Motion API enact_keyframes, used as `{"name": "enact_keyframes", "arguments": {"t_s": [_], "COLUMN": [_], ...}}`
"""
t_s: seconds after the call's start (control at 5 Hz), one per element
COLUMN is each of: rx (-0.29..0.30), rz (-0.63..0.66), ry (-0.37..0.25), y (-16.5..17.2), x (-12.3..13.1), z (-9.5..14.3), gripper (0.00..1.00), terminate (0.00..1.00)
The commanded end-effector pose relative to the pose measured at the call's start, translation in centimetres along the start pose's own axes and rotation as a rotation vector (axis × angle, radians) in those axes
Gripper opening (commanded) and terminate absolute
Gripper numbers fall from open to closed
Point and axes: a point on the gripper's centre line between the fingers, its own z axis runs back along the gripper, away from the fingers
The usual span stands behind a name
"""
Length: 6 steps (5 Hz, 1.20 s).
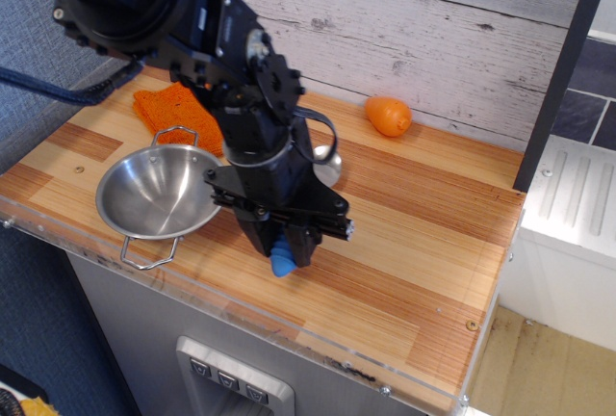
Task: Move spoon to right of wok, pointed up and down.
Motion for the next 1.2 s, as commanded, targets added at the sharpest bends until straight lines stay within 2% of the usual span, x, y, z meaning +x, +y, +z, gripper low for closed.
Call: {"name": "enact_keyframes", "arguments": {"t_s": [0.0, 0.4, 0.6, 1.0], "rx": [-0.004, -0.002, 0.028, 0.044], "rz": [0.002, 0.014, 0.047, 0.084], "ry": [-0.003, 0.054, 0.041, 0.014], "y": [2.0, 1.6, 1.8, 1.5], "x": [1.1, 0.9, 1.0, 1.1], "z": [0.2, -0.5, -0.2, 0.9], "gripper": [0.00, 0.00, 1.00, 1.00], "terminate": [0.00, 0.00, 0.00, 0.00]}}
